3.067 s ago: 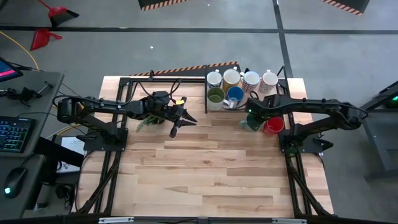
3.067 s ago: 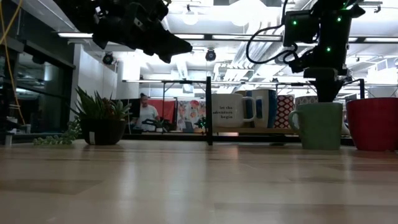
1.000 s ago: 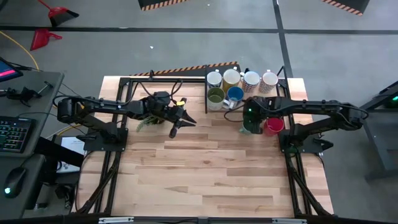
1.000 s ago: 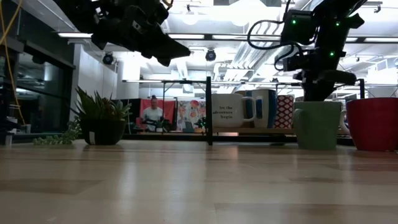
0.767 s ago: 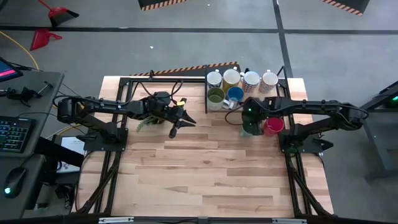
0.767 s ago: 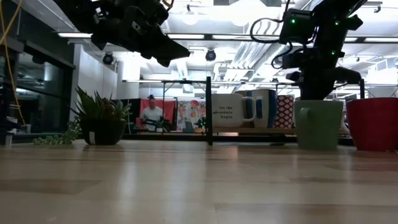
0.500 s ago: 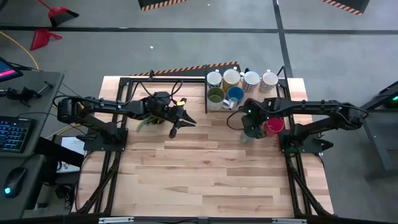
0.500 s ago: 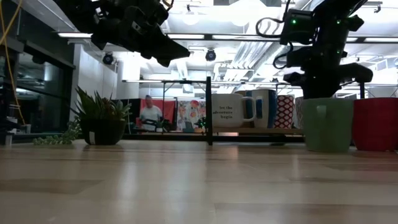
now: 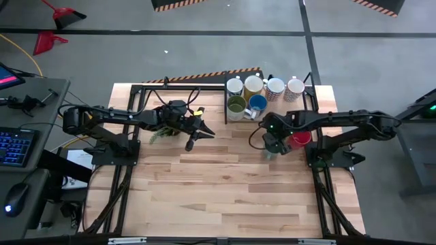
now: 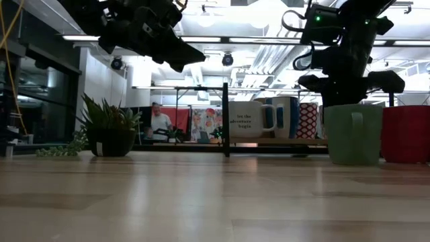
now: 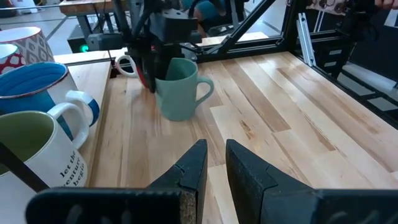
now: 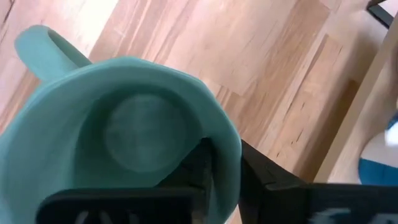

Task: Place coffee mugs
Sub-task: Put the green mug on the shelf

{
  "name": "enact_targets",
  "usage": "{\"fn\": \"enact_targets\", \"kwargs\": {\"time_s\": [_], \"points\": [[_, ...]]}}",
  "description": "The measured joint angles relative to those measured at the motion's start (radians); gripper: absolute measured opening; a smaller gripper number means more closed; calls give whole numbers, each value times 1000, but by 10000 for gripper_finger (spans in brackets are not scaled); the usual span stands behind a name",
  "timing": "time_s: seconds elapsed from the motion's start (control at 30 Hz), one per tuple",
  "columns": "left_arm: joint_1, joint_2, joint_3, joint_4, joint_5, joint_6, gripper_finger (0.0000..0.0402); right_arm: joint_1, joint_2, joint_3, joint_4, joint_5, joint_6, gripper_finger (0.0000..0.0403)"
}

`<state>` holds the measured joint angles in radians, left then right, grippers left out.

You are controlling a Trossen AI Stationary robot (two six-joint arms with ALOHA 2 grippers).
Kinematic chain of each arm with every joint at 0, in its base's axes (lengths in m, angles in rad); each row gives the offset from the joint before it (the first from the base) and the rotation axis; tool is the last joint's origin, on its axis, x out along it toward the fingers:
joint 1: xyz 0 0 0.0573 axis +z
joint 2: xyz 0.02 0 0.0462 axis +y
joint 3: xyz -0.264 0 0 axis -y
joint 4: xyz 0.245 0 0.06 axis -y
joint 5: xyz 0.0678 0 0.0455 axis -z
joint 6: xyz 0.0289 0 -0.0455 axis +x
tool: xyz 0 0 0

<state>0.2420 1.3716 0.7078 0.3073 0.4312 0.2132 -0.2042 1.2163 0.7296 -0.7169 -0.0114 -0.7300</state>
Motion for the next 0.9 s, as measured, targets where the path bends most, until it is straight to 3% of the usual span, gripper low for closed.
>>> {"fn": "enact_targets", "kwargs": {"time_s": [0.5,0.77,0.9], "points": [[0,0,0,4,0,-1,51,71,-2,1,46,112,90,110],[-1,0,0,4,-105,-1,51,136,-11,3,47,121,135,117],[0,0,0,4,-129,-1,51,165,-33,3,34,212,192,117]]}}
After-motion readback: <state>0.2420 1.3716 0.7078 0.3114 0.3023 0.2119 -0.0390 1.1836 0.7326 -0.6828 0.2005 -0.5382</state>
